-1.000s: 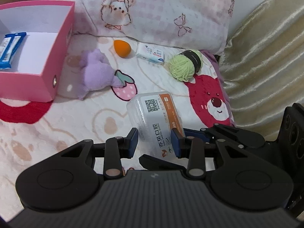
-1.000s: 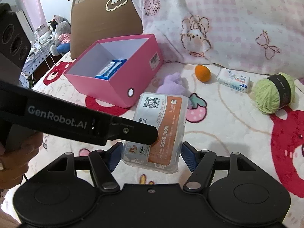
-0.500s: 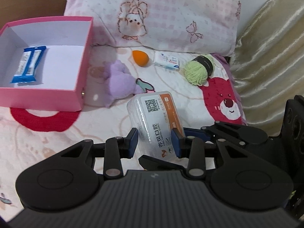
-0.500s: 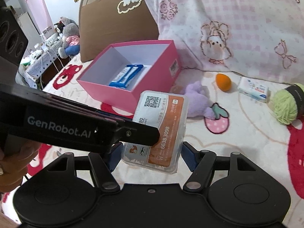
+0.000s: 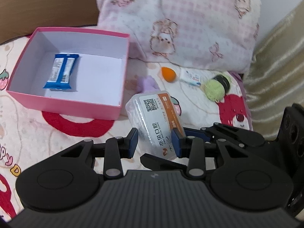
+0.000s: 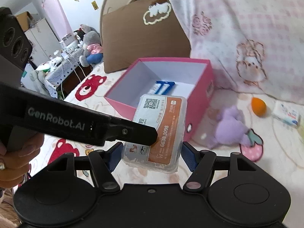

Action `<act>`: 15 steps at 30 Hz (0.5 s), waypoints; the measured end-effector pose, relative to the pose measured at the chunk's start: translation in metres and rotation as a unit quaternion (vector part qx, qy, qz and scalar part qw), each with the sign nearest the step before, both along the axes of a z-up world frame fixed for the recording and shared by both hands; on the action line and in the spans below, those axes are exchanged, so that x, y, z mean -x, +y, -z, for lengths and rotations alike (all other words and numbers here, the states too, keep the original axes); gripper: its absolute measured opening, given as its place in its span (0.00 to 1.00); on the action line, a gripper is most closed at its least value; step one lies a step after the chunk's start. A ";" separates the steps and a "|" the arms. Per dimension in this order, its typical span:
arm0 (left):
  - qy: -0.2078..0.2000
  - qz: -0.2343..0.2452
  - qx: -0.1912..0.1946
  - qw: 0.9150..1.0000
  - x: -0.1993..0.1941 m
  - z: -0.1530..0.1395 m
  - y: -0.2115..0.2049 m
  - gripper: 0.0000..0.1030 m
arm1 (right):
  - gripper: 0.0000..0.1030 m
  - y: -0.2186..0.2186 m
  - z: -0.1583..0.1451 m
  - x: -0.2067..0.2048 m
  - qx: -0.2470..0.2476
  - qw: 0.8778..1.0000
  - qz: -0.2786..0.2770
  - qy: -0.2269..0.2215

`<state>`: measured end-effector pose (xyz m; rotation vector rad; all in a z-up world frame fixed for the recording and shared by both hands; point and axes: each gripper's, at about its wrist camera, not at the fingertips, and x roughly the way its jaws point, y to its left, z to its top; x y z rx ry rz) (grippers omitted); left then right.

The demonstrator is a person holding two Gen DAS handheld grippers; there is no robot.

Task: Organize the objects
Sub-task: 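Lower the clear plastic box into the pink box beside the blue packet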

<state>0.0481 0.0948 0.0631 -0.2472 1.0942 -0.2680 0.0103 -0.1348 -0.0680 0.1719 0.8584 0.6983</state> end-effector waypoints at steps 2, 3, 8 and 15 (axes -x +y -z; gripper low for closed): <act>0.000 0.003 -0.011 1.000 -0.005 -0.002 0.002 0.35 | 0.69 0.004 0.000 -0.007 -0.003 1.000 0.000 0.002; -0.001 0.003 -0.015 1.000 -0.008 -0.003 0.003 0.36 | 0.69 0.007 -0.001 -0.008 -0.003 1.000 0.001 -0.003; -0.012 -0.013 -0.024 1.000 -0.023 -0.009 0.018 0.36 | 0.69 0.020 -0.003 -0.028 -0.018 1.000 0.008 -0.009; -0.027 -0.052 -0.012 0.998 -0.049 -0.011 0.041 0.36 | 0.69 0.030 -0.007 -0.066 -0.034 0.999 0.002 0.014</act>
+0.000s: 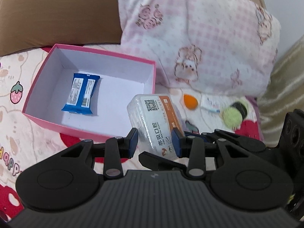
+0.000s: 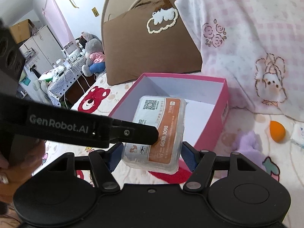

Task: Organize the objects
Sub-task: 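Lower the clear plastic box into the pink box beside the blue packet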

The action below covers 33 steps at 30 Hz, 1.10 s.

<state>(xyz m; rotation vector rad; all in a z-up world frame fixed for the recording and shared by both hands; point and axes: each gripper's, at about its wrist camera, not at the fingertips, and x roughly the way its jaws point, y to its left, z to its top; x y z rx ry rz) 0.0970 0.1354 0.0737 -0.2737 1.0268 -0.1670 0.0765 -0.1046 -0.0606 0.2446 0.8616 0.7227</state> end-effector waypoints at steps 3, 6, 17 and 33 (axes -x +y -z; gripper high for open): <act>-0.001 -0.013 0.018 1.000 -0.006 0.008 0.007 0.35 | 0.69 0.000 0.005 -0.009 -0.001 1.000 -0.004 0.006; 0.000 -0.026 0.031 0.999 -0.013 0.016 0.013 0.35 | 0.69 0.003 0.008 -0.020 0.004 1.000 -0.013 0.011; -0.002 -0.035 0.020 0.999 -0.042 0.026 0.035 0.36 | 0.69 0.023 0.019 -0.061 -0.002 0.999 -0.037 0.020; 0.012 -0.075 0.075 0.994 -0.106 0.081 0.076 0.36 | 0.69 0.075 0.034 -0.124 0.111 0.992 -0.053 -0.001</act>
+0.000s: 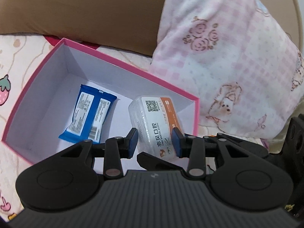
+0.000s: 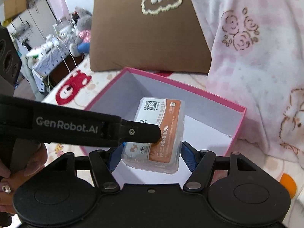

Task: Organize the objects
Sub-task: 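Lower the clear plastic box into the pink box beside the blue packet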

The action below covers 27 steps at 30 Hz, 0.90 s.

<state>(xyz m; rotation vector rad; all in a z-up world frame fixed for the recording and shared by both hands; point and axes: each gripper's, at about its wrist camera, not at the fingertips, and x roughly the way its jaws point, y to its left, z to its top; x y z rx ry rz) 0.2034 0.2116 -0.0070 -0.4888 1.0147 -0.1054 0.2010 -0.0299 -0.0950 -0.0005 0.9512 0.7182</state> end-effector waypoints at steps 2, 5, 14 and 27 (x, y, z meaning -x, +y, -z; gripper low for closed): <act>0.016 -0.002 0.013 1.000 -0.011 0.012 0.008 0.36 | 0.69 0.008 0.006 -0.013 0.019 1.000 -0.014 0.018; 0.034 -0.008 0.034 0.999 -0.023 0.029 0.018 0.37 | 0.69 0.020 0.014 -0.031 0.043 0.998 -0.025 0.047; 0.049 -0.003 0.066 0.997 -0.036 0.059 0.038 0.38 | 0.69 0.053 0.026 -0.035 0.115 0.992 -0.030 0.046; 0.089 0.016 0.059 0.994 -0.054 0.096 0.033 0.39 | 0.68 0.056 0.059 -0.045 0.140 0.987 0.010 0.084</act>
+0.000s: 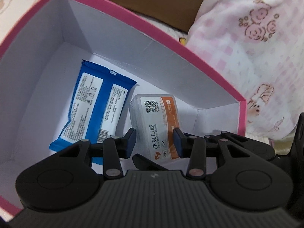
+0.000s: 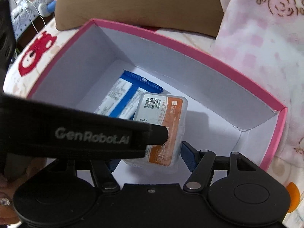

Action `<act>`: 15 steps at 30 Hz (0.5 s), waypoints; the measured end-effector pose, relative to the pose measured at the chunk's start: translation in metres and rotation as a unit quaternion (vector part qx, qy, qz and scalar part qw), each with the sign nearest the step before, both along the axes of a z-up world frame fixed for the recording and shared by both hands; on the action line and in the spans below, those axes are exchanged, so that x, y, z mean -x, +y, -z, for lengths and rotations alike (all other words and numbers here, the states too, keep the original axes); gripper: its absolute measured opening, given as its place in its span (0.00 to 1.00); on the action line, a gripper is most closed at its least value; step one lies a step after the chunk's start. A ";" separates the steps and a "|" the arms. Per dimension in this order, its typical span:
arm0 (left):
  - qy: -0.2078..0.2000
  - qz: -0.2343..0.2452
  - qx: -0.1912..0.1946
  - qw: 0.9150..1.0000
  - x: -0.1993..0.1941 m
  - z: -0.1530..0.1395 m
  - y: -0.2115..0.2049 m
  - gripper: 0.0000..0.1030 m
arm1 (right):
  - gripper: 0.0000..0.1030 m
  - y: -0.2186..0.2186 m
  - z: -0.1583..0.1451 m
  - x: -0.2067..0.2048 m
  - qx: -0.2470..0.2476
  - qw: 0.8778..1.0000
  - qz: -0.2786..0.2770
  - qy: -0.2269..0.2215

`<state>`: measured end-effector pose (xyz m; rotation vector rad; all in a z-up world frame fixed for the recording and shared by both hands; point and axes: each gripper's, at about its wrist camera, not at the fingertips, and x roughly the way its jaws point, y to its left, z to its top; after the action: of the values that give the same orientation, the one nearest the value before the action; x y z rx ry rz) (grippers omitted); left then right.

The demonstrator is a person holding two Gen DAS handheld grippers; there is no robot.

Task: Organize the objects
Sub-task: 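Lower the clear plastic box into the pink box beside the blue packet, then open the left tool to release the clear plastic box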

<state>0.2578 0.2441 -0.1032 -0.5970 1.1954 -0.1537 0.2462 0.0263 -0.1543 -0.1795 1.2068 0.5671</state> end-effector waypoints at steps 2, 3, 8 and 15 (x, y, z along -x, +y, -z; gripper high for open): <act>0.006 0.007 -0.005 1.000 -0.003 0.003 0.000 0.39 | 0.68 0.000 0.003 -0.004 -0.004 1.000 0.003 0.009; 0.005 0.007 -0.007 1.000 -0.003 0.005 0.001 0.38 | 0.68 -0.001 0.004 -0.005 -0.005 1.000 0.000 0.011; 0.005 0.006 -0.013 1.000 0.000 0.010 0.003 0.35 | 0.70 -0.005 0.011 -0.010 -0.021 0.999 -0.026 0.040; -0.008 -0.006 -0.023 1.000 0.010 0.020 0.004 0.31 | 0.67 -0.012 0.015 -0.013 -0.048 0.997 -0.033 0.057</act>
<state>0.2475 0.2484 -0.1232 -0.5610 1.1761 -0.1214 0.2588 0.0140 -0.1692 -0.1073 1.2856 0.7000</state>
